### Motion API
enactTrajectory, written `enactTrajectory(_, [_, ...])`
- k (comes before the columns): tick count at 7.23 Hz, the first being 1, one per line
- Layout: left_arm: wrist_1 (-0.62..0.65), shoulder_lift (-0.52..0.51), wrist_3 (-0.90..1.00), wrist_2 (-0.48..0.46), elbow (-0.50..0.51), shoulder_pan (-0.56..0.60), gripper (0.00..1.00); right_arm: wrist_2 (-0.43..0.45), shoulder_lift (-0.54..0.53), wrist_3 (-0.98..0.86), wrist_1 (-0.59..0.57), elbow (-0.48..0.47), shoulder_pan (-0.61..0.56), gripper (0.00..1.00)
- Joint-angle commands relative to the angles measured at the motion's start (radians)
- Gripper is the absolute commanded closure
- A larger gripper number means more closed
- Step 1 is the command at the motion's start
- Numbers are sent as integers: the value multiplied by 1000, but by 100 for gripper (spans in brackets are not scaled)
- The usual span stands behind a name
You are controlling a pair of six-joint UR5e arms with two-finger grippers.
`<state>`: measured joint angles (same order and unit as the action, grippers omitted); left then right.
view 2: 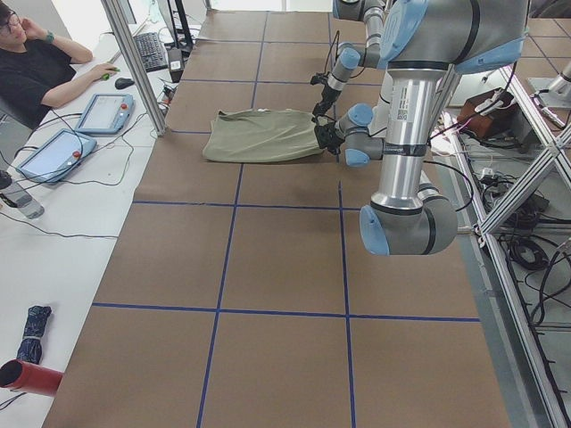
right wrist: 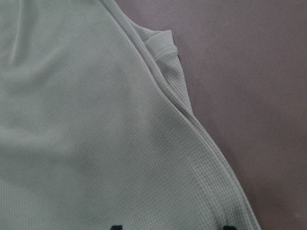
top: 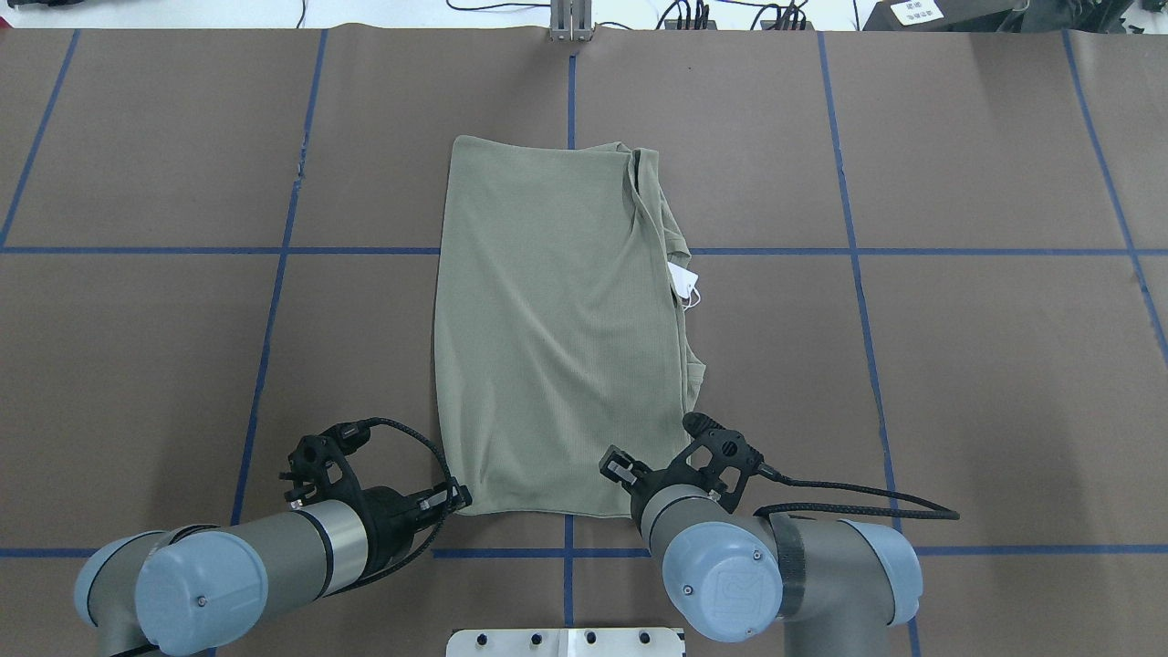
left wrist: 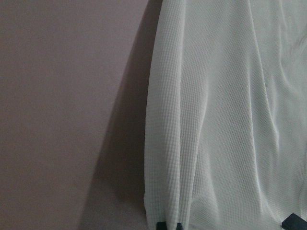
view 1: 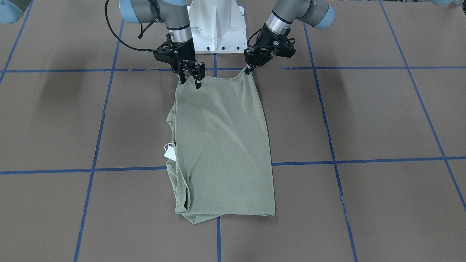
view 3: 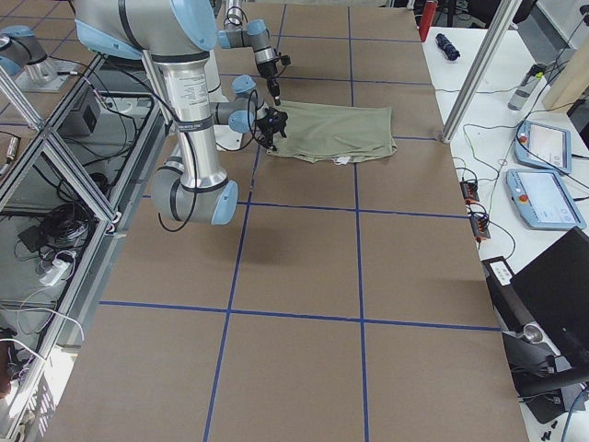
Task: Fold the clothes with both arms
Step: 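Grasp the corners of the near shirt end with both grippers, then lift the near end with both grippers and fold it toward the far end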
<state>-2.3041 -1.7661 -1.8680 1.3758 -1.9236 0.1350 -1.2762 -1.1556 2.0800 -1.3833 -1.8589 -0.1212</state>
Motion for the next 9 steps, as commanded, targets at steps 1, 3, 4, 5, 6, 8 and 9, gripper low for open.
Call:
enactTrajectory(1, [2, -1, 3, 0, 0, 0, 100, 1, 5, 8, 0, 0, -2, 100])
enactTrajectory(3, [2, -3, 6, 2, -6, -2, 100, 5, 5, 5, 0, -12, -14, 100])
enactTrajectory(4, [17, 13, 18, 25, -71, 6, 100, 3, -4, 0, -35, -75, -18, 100])
enactTrajectory(5, [106, 29, 24, 66, -171, 15, 100, 0, -6, 0, -180, -221, -18, 100])
enactTrajectory(6, [241, 42, 24, 89, -327, 17, 100, -5, -3, 5, -354, -390, 18, 100])
enactTrajectory(8, [468, 28, 24, 165, -551, 14, 100, -17, 8, 5, -497, -546, 51, 100])
enactTrajectory(9, [475, 22, 29, 175, -533, 17, 100, -18, 14, -6, -497, -519, 54, 100])
